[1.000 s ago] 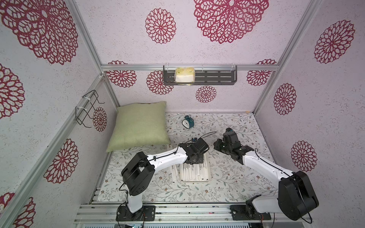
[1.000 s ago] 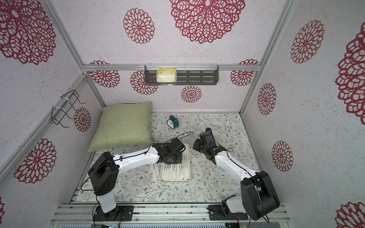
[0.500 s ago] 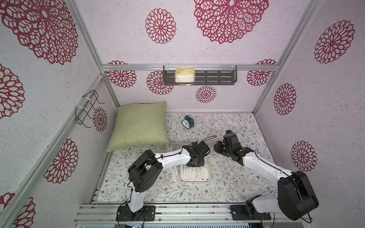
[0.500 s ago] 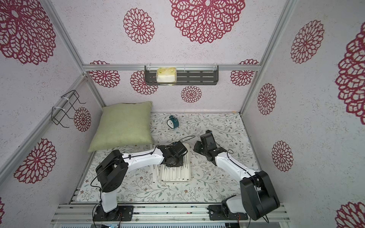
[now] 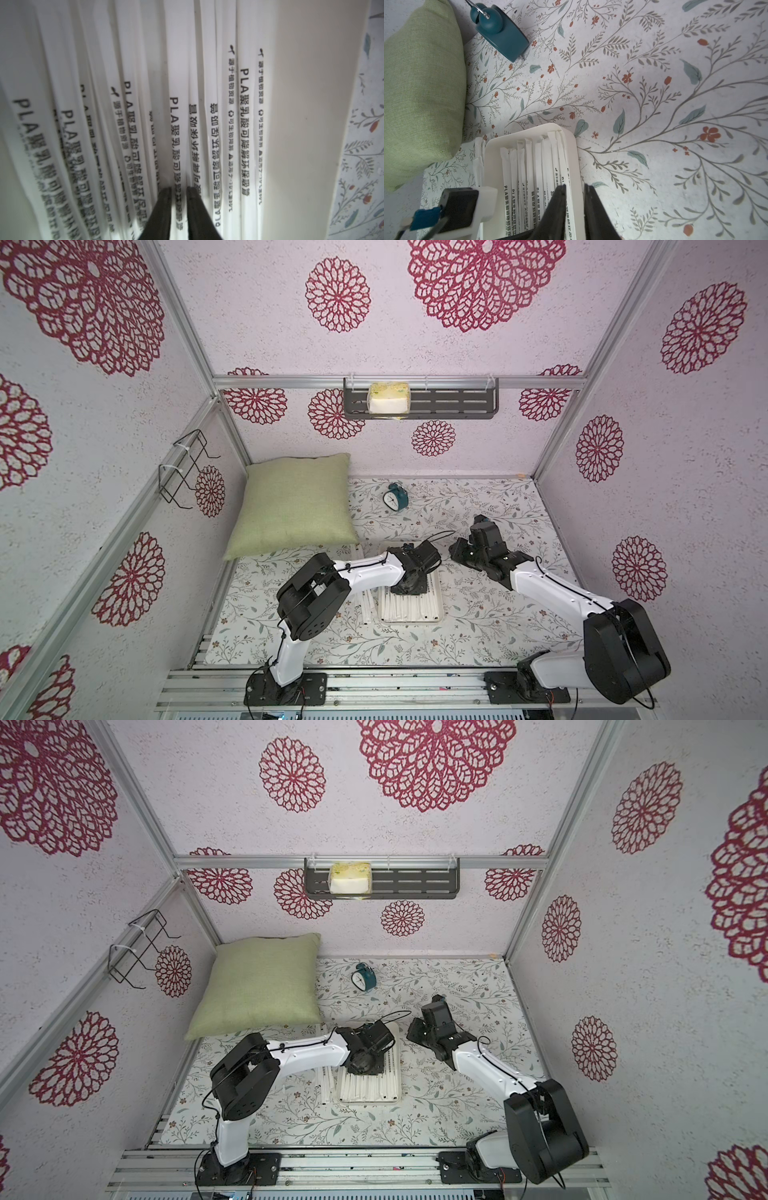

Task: Put the straws into the storage box
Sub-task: Place the straw in the storage box.

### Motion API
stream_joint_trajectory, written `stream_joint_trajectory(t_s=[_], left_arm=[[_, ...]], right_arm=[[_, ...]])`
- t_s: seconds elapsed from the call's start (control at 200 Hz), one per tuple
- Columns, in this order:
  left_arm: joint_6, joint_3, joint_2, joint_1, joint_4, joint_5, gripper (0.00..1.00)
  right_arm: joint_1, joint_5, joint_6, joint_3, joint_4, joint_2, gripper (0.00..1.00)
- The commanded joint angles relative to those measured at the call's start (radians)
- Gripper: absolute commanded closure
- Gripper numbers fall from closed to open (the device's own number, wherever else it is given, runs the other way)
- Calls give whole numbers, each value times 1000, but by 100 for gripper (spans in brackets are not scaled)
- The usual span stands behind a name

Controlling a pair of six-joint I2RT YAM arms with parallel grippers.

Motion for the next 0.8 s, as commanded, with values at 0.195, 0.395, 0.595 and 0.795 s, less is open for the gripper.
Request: stream_joint_trajectory(t_s=[0.195,0.395,0.595,0.795], left_arm=[[18,27,-117,7,-51,-50,73],[89,-19,-291,6,-16,-88,73],[153,-285,-538,107,-42,-170,74],[162,-568,-717,353,74,-30,53]], right_arm=[[-1,-15,28,-19,21,-37,78],[30,-10,10,-5,-7,-17,79],[178,61,3,17,-60,23,79],[247,96,23,40,-63,50,79]])
